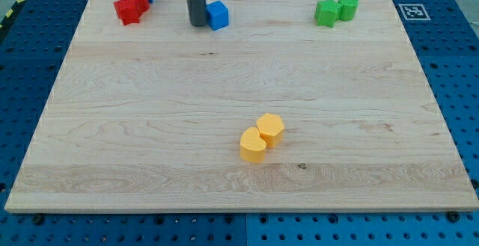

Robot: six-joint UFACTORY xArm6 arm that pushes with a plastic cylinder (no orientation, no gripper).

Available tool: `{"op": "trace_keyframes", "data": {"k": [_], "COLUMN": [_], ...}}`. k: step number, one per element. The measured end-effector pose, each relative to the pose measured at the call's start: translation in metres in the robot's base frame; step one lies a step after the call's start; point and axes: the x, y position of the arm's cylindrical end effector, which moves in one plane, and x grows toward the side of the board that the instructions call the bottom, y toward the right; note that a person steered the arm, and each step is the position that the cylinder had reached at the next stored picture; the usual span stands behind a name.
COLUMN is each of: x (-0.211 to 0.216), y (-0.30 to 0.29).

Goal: Move the blue cube to the left of the green star

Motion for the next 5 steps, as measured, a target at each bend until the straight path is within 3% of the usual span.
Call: {"op": "trace_keyframes", "data": {"k": [3, 4, 5], "x": [-0.03, -0.014, 0.04], "y": [0.042, 0.062, 0.121]}}
